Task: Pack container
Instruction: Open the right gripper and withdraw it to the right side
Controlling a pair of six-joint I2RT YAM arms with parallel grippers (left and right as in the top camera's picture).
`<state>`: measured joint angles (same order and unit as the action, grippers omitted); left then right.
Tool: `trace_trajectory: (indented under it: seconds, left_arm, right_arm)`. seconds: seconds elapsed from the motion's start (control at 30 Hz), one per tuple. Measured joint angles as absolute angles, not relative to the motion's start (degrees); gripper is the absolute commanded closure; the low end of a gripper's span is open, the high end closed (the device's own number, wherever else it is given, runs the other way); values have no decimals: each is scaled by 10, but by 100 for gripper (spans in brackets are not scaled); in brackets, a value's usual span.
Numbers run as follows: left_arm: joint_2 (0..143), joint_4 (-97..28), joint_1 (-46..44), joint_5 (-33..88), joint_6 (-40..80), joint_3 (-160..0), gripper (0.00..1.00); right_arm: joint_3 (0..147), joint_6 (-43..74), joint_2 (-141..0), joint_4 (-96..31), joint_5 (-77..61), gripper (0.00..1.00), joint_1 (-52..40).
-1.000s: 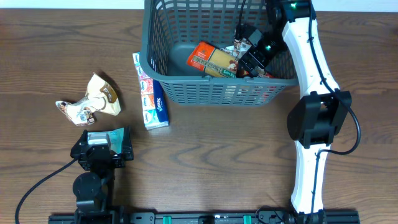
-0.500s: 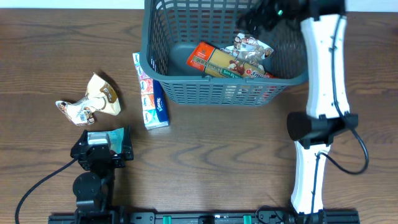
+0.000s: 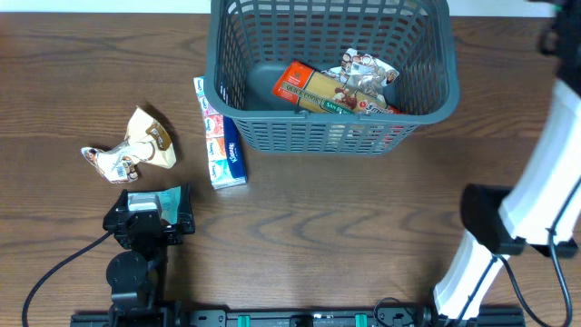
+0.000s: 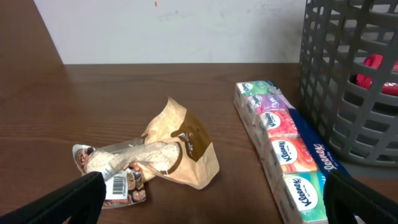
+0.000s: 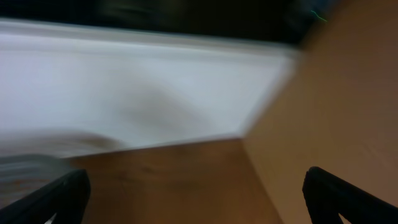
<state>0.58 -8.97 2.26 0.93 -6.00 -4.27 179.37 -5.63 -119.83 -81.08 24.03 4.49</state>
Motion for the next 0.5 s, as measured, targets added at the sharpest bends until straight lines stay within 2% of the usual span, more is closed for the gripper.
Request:
trace_trajectory:
  seconds: [0.23, 0.5]
  left_arm:
    - [6, -90, 23, 9, -60, -43, 1]
    - [6, -90, 23, 9, -60, -43, 1]
  right_arm:
    - [1787, 50, -1197, -964, 281, 1, 146]
    - [1688, 105, -1226, -966, 260, 1, 193]
